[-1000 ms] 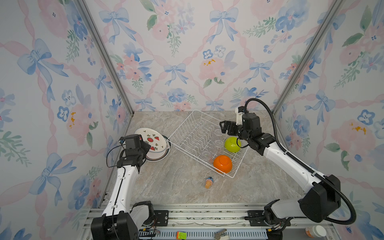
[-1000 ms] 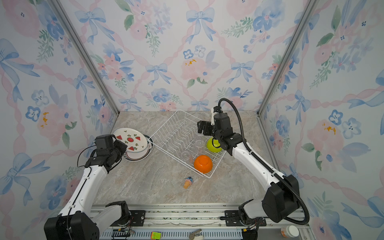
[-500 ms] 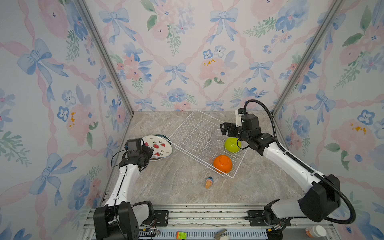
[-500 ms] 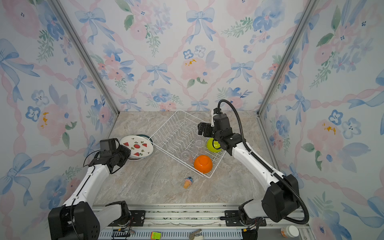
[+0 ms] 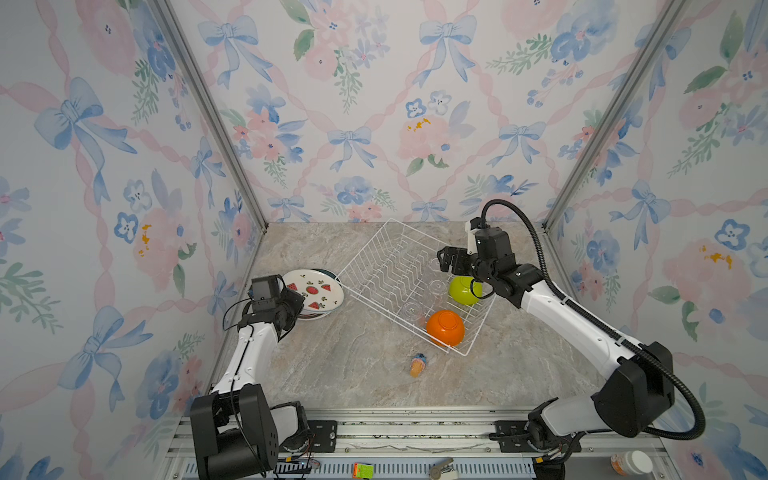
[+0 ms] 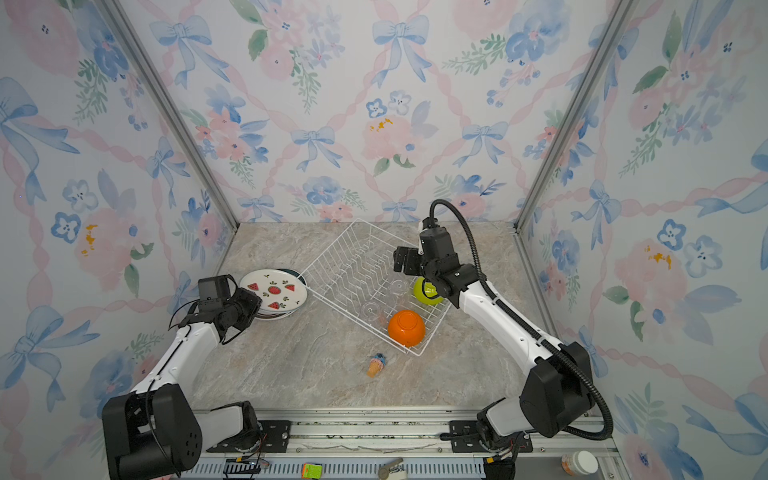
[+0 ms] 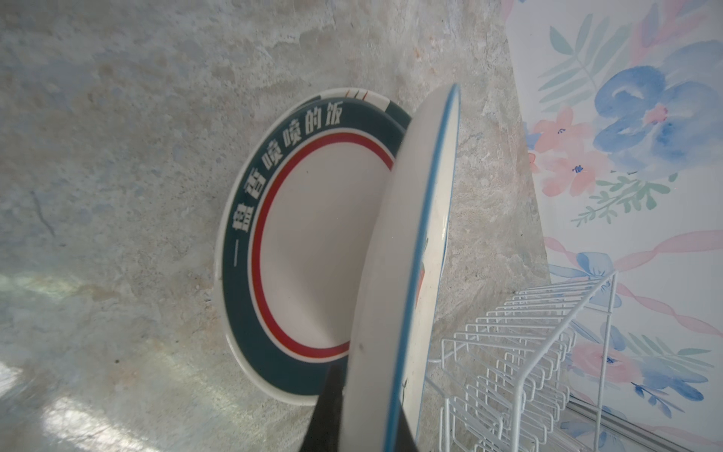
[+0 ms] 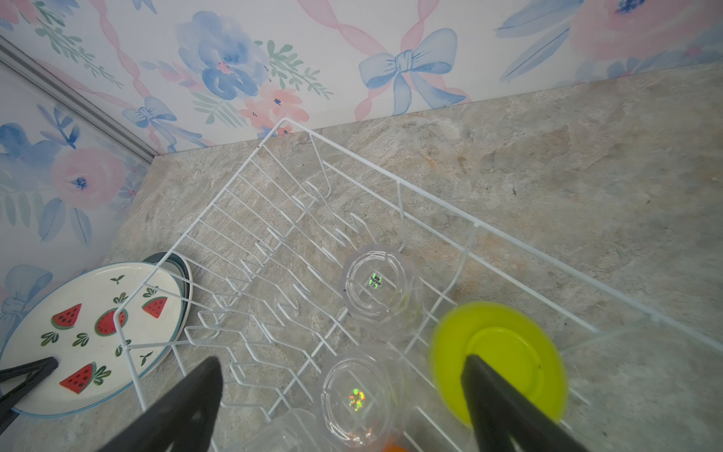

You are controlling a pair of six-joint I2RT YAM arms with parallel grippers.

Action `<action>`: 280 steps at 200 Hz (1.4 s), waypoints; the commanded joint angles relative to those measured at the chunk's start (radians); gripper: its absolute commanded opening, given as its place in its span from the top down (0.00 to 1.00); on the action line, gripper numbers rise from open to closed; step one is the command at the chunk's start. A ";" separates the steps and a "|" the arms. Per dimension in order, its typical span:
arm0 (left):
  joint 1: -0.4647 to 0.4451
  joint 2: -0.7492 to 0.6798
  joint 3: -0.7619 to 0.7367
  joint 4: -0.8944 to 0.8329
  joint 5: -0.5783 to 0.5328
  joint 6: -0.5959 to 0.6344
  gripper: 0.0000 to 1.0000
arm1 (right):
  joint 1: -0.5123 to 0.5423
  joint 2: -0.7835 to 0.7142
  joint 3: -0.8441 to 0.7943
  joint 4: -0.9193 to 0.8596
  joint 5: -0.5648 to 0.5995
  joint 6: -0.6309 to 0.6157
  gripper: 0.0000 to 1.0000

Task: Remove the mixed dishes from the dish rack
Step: 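Lower the watermelon plate flat onto the plate stack and open the left gripper, then raise the left gripper while the right reaches down to a clear glass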

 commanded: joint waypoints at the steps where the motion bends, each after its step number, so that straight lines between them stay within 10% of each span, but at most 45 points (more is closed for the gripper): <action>1: 0.009 -0.001 -0.015 0.036 0.000 0.020 1.00 | 0.012 0.003 0.043 -0.035 0.032 -0.016 0.03; 57: 0.019 -0.029 -0.019 0.040 -0.004 0.047 0.60 | 0.038 0.003 0.063 -0.058 0.062 -0.028 0.03; 87: 0.020 -0.033 -0.016 0.040 -0.004 0.054 0.58 | 0.044 -0.001 0.061 -0.063 0.072 -0.014 0.03; 129: 0.023 -0.024 -0.012 0.036 0.035 0.072 0.03 | 0.061 -0.001 0.063 -0.069 0.097 -0.013 0.03; 280: -0.014 -0.104 0.092 0.036 0.046 0.161 0.02 | -0.011 -0.059 0.044 -0.470 0.250 0.035 0.03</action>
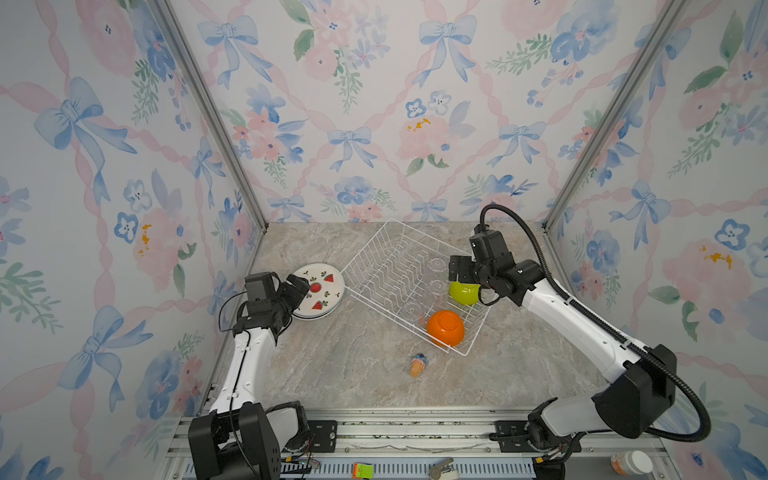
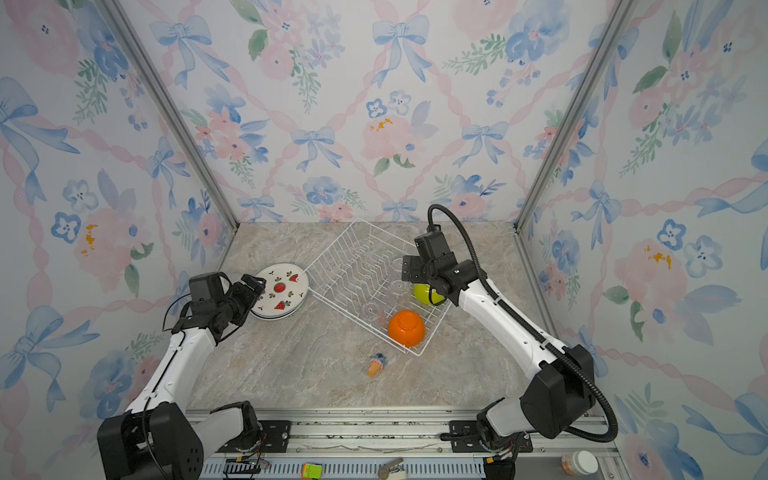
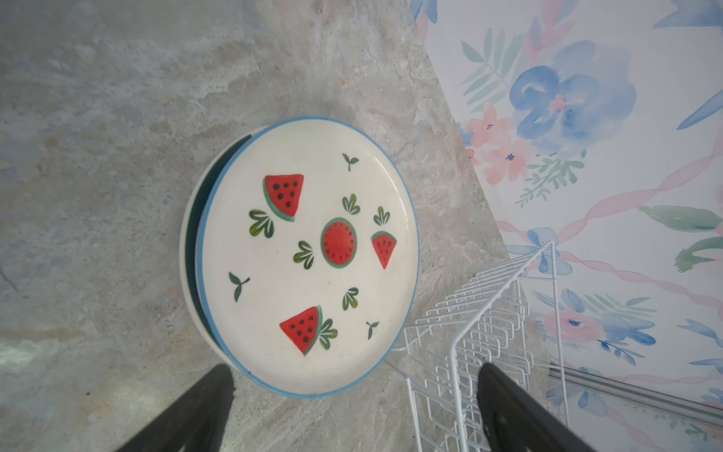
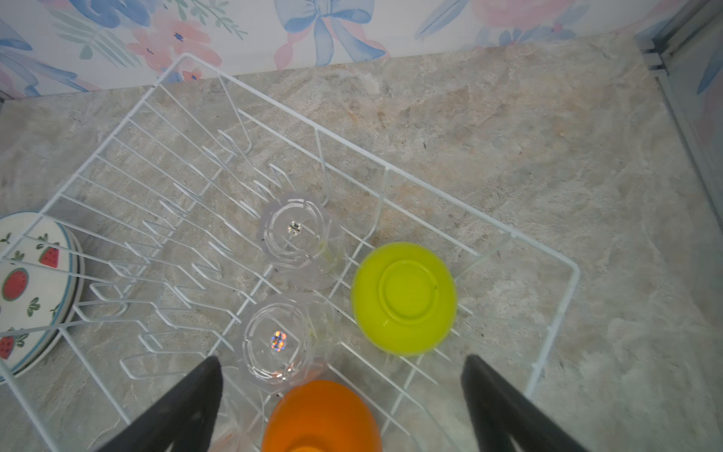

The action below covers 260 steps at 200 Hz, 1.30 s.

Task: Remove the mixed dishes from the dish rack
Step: 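Raise the left gripper while the right reaches down to a clear glass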

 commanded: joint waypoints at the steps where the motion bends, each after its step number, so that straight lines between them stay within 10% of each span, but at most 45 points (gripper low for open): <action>1: -0.021 -0.020 0.058 0.010 -0.008 0.063 0.02 | -0.025 -0.054 -0.026 -0.150 0.047 0.042 0.03; 117: -0.243 0.100 0.229 0.011 -0.004 0.149 0.02 | -0.055 -0.078 -0.100 -0.040 -0.178 0.089 0.00; 260: -0.361 0.245 0.329 0.101 0.051 0.125 0.02 | 0.071 0.357 0.190 -0.105 -0.158 0.068 0.03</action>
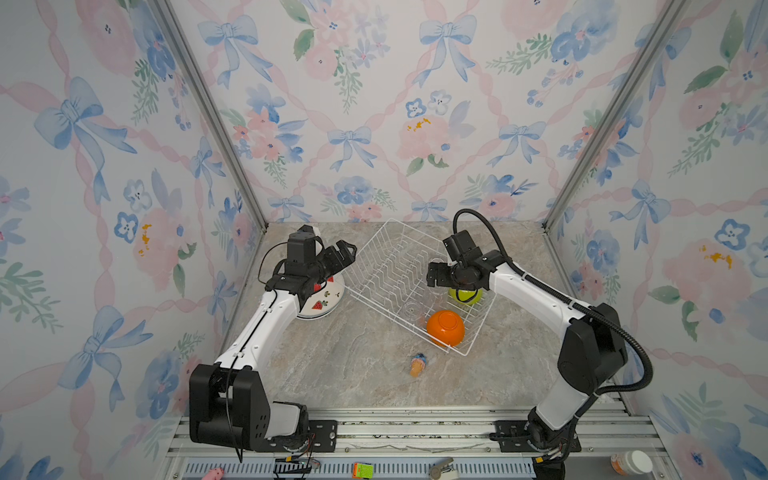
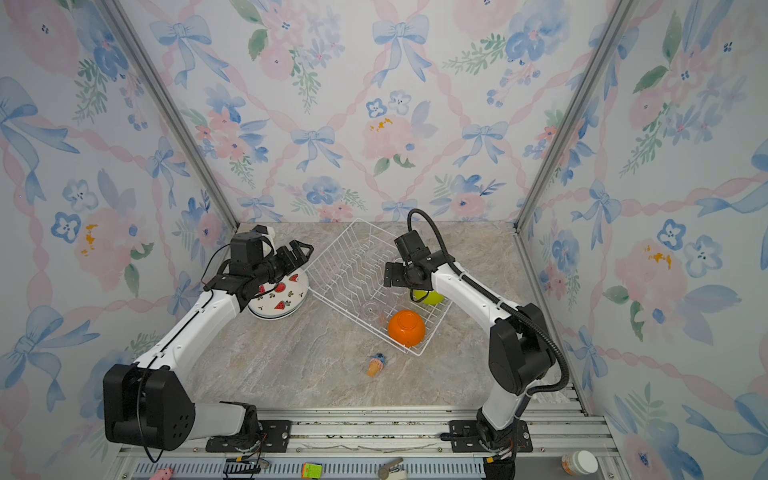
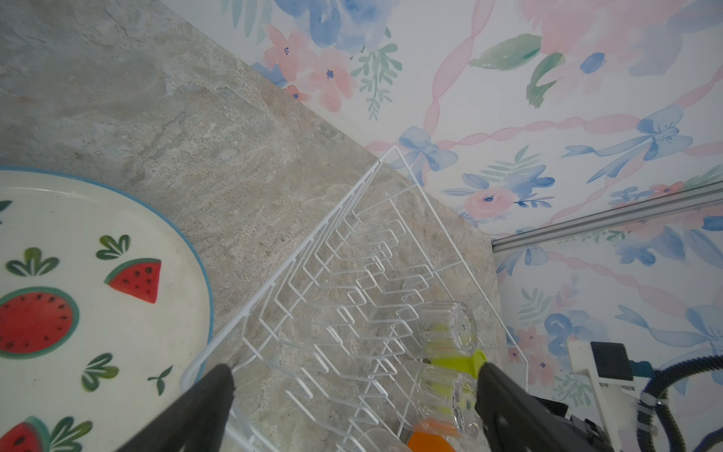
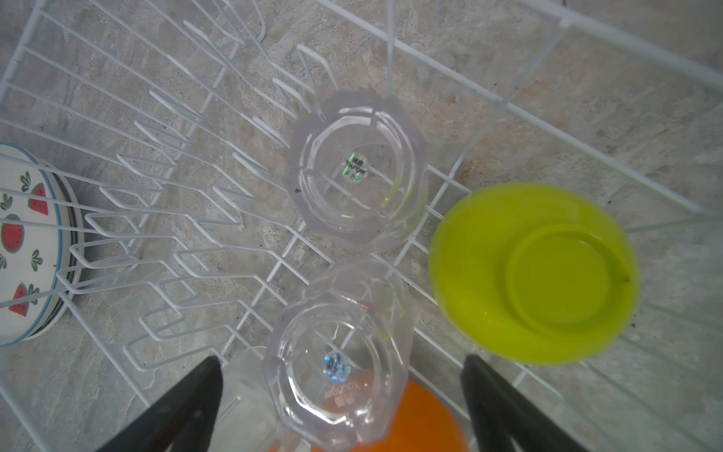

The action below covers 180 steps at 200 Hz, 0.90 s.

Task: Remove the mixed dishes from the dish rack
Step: 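Raise the left gripper while the right reaches down to a clear glass, then grasp the clear plastic glass in the rack and lift it with the right gripper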

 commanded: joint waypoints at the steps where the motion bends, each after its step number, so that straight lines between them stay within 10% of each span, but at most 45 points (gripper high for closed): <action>1: -0.005 0.010 0.012 0.027 0.020 -0.002 0.02 | 0.027 0.052 0.058 -0.082 0.050 -0.020 0.03; 50: -0.008 0.027 0.004 0.040 0.038 -0.008 0.02 | 0.035 0.120 0.073 -0.084 0.046 -0.012 0.00; 180: -0.041 0.045 0.001 0.054 0.030 -0.021 0.02 | 0.032 0.106 0.054 -0.065 0.078 -0.003 0.33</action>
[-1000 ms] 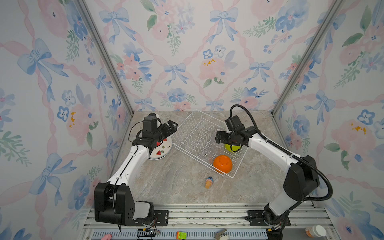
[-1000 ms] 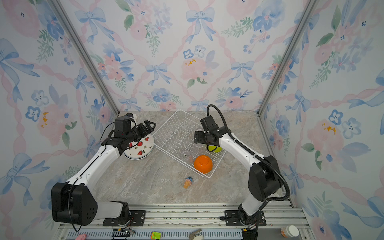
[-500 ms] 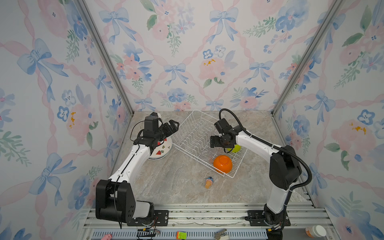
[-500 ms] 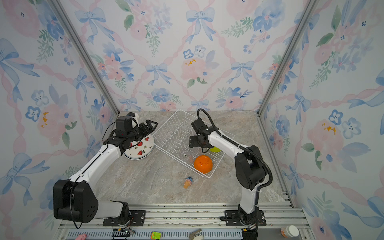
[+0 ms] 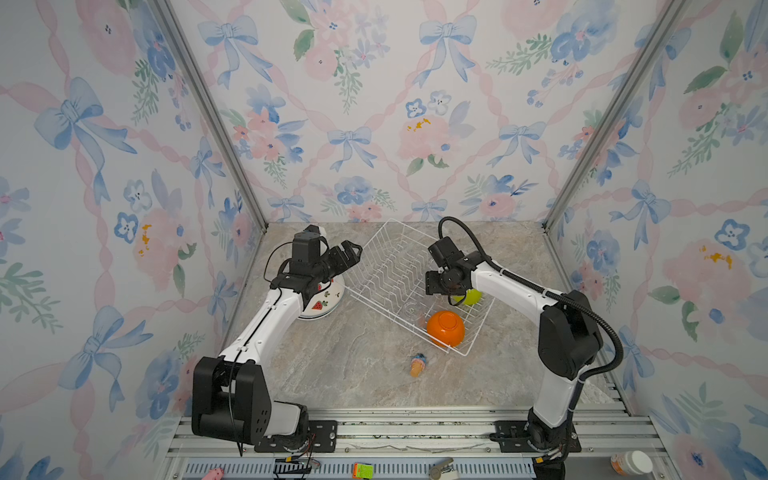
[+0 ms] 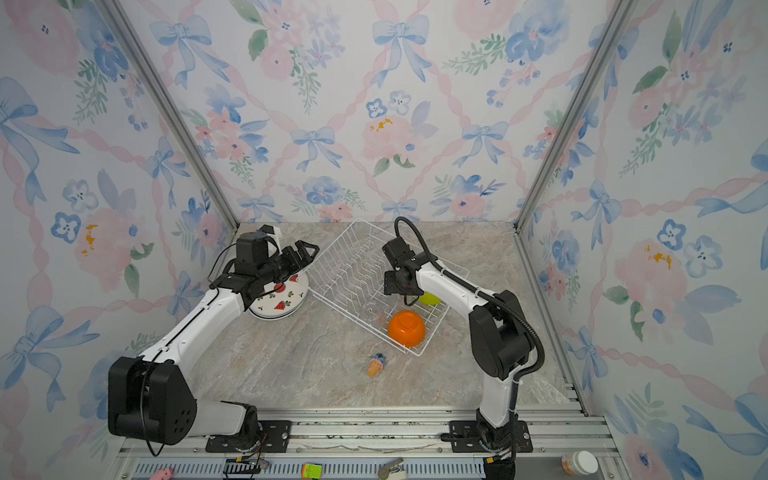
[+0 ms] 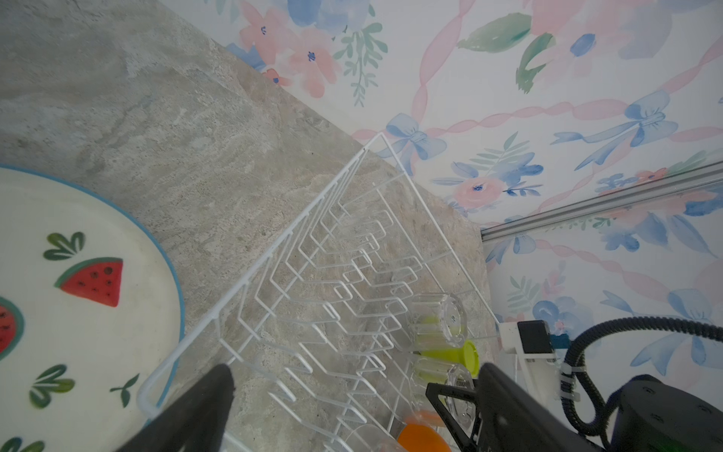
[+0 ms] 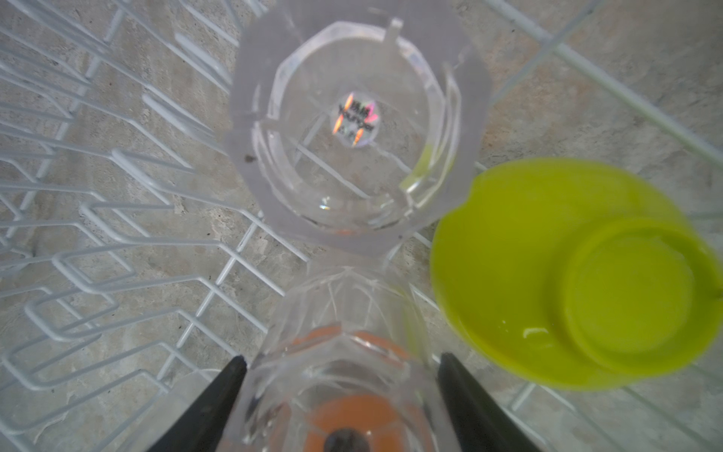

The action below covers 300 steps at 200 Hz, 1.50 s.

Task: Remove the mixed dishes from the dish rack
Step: 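Grasp the clear plastic glass in the rack and lift it with the right gripper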

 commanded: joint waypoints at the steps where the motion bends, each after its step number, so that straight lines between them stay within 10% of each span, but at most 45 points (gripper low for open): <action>1: -0.013 0.015 0.001 0.020 0.005 -0.009 0.02 | 0.002 -0.012 0.010 -0.015 0.008 0.005 0.33; 130: -0.050 0.061 0.051 0.203 0.039 -0.031 0.02 | -0.100 -0.265 -0.023 0.134 -0.200 0.088 0.38; 300: -0.188 0.082 -0.051 0.638 0.213 0.006 0.18 | -0.209 -0.155 0.246 0.325 -0.521 0.281 0.41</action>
